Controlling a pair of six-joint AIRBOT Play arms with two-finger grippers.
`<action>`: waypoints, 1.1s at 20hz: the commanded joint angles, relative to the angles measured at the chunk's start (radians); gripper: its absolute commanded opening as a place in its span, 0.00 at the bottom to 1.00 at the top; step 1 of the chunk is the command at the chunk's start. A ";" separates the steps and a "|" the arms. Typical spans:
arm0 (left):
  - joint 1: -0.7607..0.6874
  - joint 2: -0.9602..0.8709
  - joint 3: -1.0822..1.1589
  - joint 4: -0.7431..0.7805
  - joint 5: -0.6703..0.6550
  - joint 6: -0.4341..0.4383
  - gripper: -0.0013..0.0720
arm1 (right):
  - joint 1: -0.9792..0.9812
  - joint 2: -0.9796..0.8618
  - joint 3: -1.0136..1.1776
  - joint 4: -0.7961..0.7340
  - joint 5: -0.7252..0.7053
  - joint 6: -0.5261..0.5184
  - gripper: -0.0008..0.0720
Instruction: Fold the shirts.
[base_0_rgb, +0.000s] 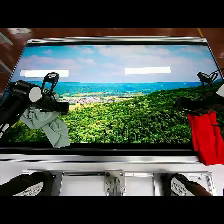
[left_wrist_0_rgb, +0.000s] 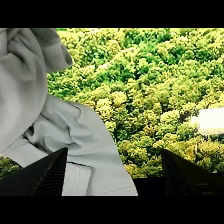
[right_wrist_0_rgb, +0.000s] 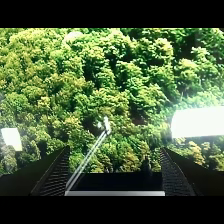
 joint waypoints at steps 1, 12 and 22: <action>0.000 0.001 0.000 0.000 0.000 0.000 0.97 | 0.001 -0.001 0.001 0.000 0.000 0.000 0.95; 0.000 0.001 0.000 0.000 0.000 0.000 0.97 | 0.001 -0.001 0.001 0.006 0.000 0.003 0.95; 0.000 0.000 0.000 -0.015 0.041 0.000 0.98 | 0.001 -0.001 0.001 0.233 0.030 -0.002 0.95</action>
